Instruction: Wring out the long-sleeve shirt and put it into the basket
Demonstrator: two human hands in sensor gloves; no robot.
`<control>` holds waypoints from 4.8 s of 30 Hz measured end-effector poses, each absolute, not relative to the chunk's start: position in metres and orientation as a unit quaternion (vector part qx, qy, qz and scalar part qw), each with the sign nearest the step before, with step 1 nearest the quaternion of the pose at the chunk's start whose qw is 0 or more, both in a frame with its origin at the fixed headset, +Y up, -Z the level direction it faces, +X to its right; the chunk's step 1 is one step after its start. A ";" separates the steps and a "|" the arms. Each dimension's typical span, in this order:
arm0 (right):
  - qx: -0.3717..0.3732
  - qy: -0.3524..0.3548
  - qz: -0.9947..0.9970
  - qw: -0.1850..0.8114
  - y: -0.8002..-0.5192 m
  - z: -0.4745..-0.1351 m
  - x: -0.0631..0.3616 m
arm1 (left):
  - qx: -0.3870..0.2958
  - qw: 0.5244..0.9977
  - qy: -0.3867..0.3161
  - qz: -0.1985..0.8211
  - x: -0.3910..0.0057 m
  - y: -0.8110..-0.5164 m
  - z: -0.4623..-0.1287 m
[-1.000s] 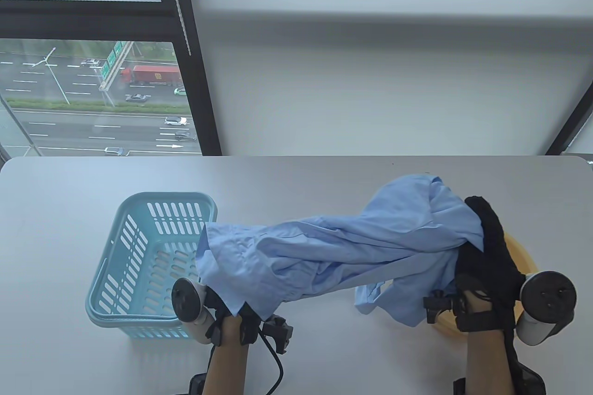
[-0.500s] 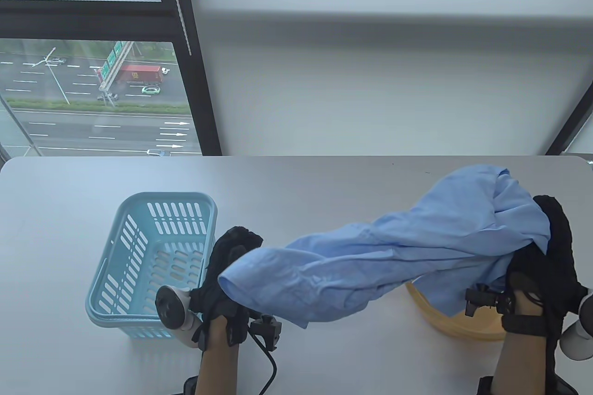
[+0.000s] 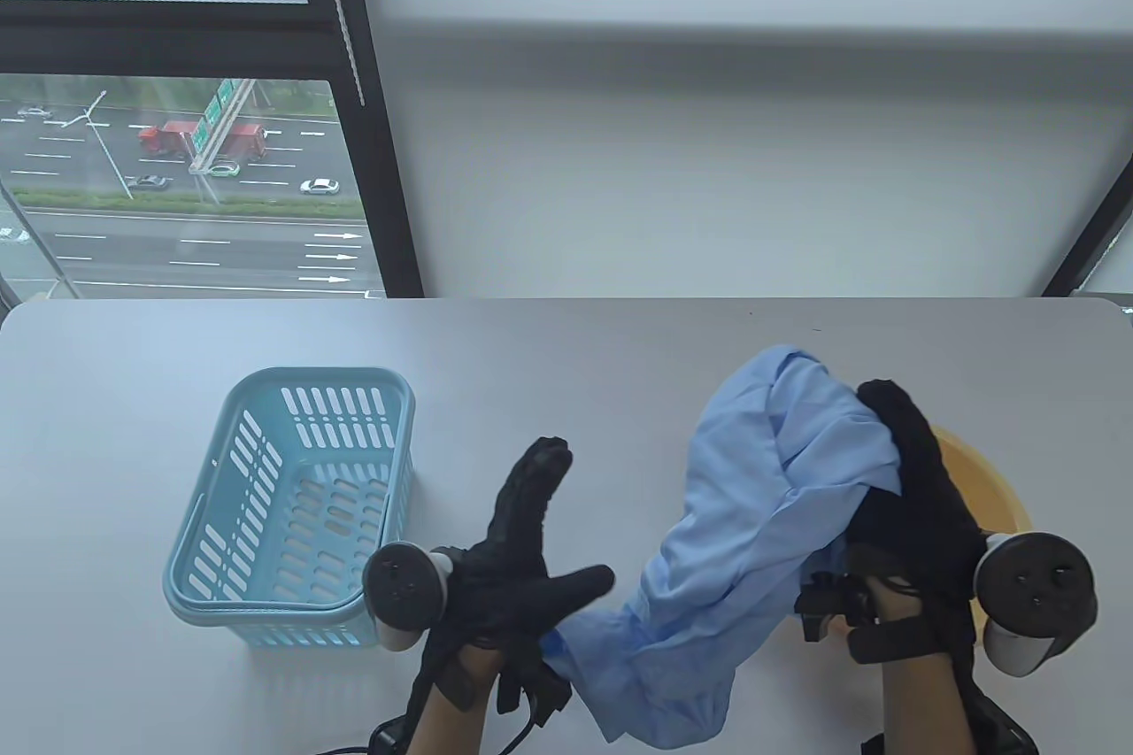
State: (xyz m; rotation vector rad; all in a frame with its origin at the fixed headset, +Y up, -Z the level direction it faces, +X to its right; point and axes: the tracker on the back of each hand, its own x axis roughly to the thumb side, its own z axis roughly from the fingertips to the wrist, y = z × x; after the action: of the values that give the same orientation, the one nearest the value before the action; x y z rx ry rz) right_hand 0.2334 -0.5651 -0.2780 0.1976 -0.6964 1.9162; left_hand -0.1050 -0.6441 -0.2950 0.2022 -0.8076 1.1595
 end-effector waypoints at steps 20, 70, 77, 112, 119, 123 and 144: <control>0.241 -0.137 0.790 0.547 -0.600 -0.287 0.182 | 0.171 0.762 -0.265 0.565 -0.093 -0.669 -0.301; 0.177 -0.368 0.871 0.272 -0.669 -0.289 0.180 | 0.171 0.631 -0.290 0.699 -0.147 -0.656 -0.302; 0.217 -0.410 0.875 0.142 -0.668 -0.278 0.160 | 0.103 0.756 -0.359 0.537 -0.117 -0.649 -0.297; 0.261 -0.047 0.665 0.698 -0.696 -0.312 0.170 | 0.040 0.645 -0.276 0.712 -0.111 -0.703 -0.331; 0.343 0.112 0.696 0.620 -0.713 -0.312 0.137 | 0.078 0.647 -0.243 0.719 -0.110 -0.703 -0.326; 0.327 0.117 0.704 0.619 -0.718 -0.311 0.131 | 0.065 0.667 -0.255 0.697 -0.098 -0.705 -0.323; 0.175 -0.072 0.751 0.632 -0.711 -0.318 0.175 | 0.168 0.731 -0.207 0.629 -0.115 -0.694 -0.313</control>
State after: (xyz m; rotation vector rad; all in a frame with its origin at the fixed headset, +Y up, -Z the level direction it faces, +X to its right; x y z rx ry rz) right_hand 0.1747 -0.7107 -0.3176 0.4012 -0.1641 1.7187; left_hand -0.1146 -0.6940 -0.3125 0.3691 -0.4558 1.3843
